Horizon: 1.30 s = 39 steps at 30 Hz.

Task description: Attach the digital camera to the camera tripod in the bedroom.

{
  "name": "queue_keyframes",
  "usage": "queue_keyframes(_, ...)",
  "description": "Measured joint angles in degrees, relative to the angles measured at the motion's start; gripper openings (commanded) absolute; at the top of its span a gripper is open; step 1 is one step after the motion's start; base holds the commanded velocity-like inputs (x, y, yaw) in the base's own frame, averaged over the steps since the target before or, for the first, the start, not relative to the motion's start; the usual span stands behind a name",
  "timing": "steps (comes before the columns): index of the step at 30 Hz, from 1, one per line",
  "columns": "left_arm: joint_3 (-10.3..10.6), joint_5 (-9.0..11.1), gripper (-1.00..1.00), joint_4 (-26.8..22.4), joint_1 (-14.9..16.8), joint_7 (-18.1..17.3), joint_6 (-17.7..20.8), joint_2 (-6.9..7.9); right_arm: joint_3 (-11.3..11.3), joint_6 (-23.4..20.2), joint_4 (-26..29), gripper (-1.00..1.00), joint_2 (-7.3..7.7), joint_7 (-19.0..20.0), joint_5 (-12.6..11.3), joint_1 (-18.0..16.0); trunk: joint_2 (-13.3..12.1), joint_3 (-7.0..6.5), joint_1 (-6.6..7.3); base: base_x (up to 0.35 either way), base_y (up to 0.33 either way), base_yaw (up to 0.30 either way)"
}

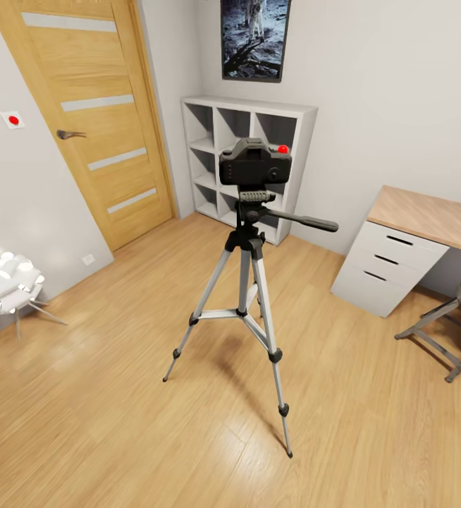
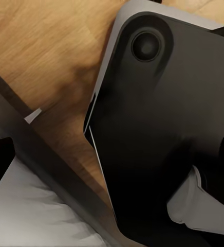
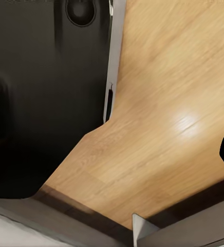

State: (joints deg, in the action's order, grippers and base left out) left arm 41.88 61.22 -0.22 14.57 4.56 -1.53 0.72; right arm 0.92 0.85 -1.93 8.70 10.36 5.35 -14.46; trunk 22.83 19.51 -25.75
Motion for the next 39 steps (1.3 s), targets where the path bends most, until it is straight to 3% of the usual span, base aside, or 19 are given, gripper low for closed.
queue_keyframes(14,0.0,-0.1,1.00,0.1,0.0,-0.1,0.7,-0.08,0.0,0.0,-0.1,1.00,-0.05,0.0,0.0,0.1,0.0,-1.26,0.00,0.000,0.000,0.000)
queue_keyframes(21,0.0,-0.3,1.00,0.0,0.0,-0.1,4.1,0.02,-0.1,0.1,0.0,1.00,-0.09,-0.7,-0.2,1.3,0.0,-1.90,0.00,0.000,0.000,0.000)
queue_keyframes(31,0.0,-0.6,1.00,0.0,0.0,-0.1,6.6,-0.01,-0.2,0.4,0.1,1.00,-0.10,-5.2,-5.8,3.5,0.0,-2.83,0.00,0.000,0.000,0.000)
queue_keyframes(39,0.0,-0.6,1.00,0.1,0.0,0.0,6.8,0.07,-0.2,0.7,0.1,1.00,-0.17,-6.1,-7.4,4.1,0.0,-3.57,0.00,0.000,0.000,0.000)
